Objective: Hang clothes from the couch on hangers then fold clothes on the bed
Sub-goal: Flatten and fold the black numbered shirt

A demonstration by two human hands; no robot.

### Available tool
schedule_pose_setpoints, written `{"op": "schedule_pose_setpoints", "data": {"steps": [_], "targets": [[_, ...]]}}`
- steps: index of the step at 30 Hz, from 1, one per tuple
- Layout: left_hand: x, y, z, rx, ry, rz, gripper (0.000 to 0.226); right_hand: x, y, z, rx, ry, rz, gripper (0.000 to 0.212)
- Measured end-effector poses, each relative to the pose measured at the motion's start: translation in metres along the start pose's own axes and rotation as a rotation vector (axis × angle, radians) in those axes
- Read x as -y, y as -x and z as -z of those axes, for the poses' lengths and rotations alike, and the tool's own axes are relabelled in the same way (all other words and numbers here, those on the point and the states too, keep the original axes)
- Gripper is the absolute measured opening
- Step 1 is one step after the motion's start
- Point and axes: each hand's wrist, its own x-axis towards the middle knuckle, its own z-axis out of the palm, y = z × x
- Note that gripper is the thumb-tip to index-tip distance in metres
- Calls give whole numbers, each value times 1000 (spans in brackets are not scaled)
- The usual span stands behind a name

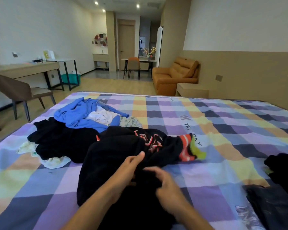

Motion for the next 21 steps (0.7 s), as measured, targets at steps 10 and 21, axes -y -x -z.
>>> {"op": "schedule_pose_setpoints", "data": {"steps": [10,21], "targets": [[3,30,56,90,-524,-372,41,54,27,61,110,-52,141,36],[-46,42,155,-627,-1543,-182,34,-27,-85,-26,223,841,296,53]]}}
